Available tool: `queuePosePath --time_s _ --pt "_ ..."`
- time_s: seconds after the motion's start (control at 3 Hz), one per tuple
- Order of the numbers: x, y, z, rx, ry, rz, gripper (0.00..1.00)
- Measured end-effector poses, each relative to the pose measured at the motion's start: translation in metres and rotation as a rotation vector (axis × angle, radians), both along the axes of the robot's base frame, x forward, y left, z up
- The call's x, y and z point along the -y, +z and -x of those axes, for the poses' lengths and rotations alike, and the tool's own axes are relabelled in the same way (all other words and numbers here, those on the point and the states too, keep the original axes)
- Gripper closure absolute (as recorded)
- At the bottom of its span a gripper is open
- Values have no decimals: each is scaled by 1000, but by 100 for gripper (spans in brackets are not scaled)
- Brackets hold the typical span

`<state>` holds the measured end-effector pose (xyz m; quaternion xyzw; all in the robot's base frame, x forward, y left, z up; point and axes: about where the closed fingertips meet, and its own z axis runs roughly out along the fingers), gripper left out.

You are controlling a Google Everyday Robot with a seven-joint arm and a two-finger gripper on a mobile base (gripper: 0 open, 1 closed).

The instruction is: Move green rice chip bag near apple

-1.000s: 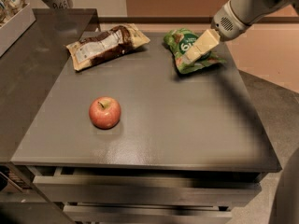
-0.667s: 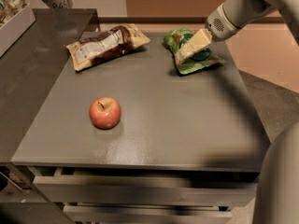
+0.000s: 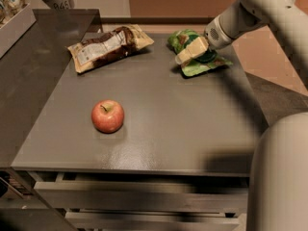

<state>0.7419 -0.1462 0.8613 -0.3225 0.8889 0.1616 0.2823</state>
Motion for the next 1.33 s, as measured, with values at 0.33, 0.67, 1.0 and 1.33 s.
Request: queuePosePath --time_s 0.33,0.67,1.0,1.33 --pt "2 -11 -11 6 -28 31 17" --pt "11 -14 -13 21 -48 67 41" --pt "16 -8 -9 42 -47 101 64" --pt "20 8 5 75 -26 128 88"
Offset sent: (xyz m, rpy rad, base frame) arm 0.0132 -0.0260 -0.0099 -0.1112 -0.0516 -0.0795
